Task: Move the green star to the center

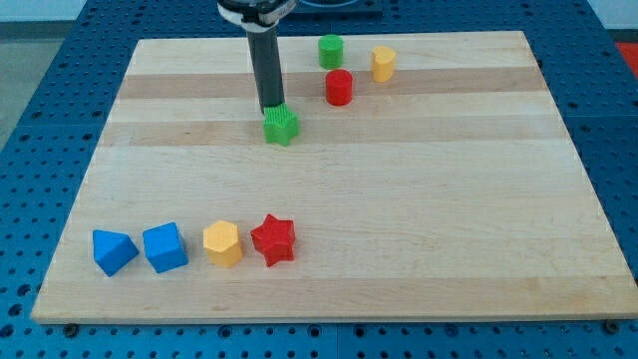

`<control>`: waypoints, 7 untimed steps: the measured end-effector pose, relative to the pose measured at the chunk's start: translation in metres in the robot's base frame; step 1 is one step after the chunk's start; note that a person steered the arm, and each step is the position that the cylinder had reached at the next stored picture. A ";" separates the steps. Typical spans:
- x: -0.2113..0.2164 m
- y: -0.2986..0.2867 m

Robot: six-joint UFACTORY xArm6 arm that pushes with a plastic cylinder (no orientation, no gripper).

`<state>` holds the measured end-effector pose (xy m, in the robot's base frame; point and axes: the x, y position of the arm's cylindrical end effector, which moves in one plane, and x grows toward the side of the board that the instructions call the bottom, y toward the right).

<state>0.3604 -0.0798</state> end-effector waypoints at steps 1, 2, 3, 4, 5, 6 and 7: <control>0.027 0.000; 0.053 -0.005; 0.077 -0.006; 0.089 0.004; 0.090 0.025; 0.085 0.045; 0.076 0.061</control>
